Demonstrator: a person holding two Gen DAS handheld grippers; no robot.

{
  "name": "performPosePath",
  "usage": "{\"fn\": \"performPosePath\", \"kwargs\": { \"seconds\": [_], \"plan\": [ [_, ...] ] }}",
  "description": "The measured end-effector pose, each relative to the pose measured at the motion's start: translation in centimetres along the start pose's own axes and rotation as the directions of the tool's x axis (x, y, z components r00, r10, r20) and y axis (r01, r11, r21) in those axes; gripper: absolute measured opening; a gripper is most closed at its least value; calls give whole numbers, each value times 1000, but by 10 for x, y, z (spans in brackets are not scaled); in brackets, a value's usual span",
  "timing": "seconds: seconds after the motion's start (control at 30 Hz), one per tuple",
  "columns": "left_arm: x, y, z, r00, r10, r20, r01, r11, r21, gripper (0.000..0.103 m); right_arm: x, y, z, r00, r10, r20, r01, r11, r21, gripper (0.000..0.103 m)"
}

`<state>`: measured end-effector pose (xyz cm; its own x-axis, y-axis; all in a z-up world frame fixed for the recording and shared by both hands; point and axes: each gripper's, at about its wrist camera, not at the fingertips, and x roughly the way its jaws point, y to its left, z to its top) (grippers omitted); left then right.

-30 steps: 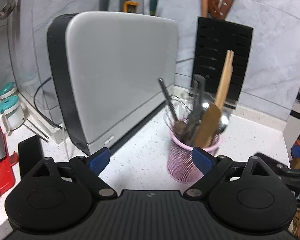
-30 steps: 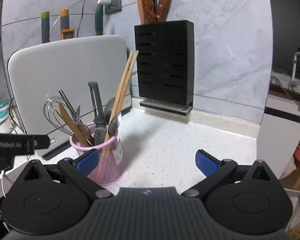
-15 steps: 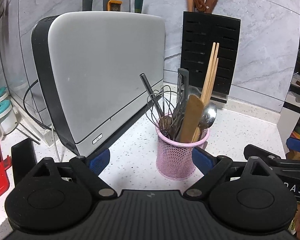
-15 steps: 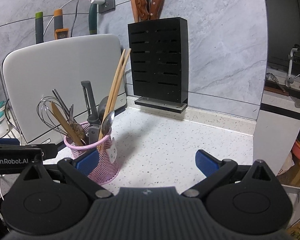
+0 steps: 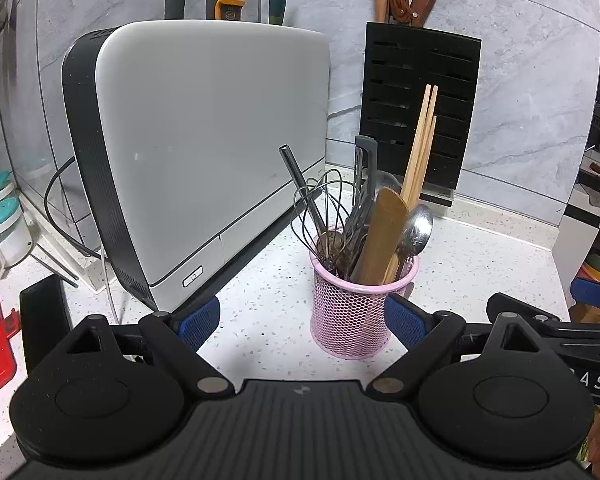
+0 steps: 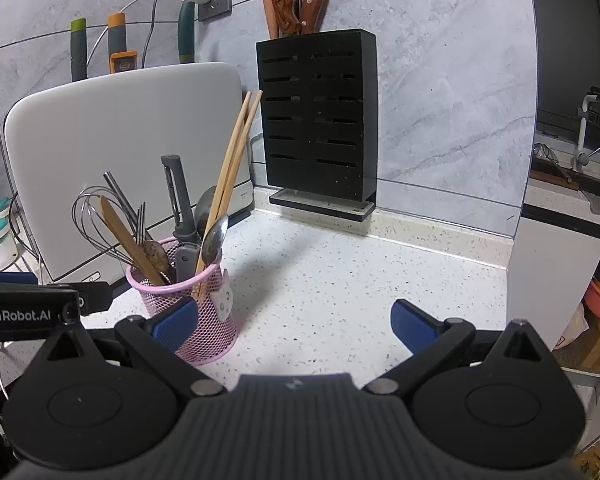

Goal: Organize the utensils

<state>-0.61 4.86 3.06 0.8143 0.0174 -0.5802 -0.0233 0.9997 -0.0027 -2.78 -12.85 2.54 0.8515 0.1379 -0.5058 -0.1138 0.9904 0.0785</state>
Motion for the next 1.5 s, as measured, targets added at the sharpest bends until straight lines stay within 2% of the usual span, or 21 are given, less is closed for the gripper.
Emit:
{"fn": "performPosePath", "kwargs": {
  "seconds": [1.5],
  "plan": [
    [-1,0,-2,1000,1,-4,-1,1000,2,103,2,2,-3,1000,2,-20,-2,1000,-8,100]
  ]
}}
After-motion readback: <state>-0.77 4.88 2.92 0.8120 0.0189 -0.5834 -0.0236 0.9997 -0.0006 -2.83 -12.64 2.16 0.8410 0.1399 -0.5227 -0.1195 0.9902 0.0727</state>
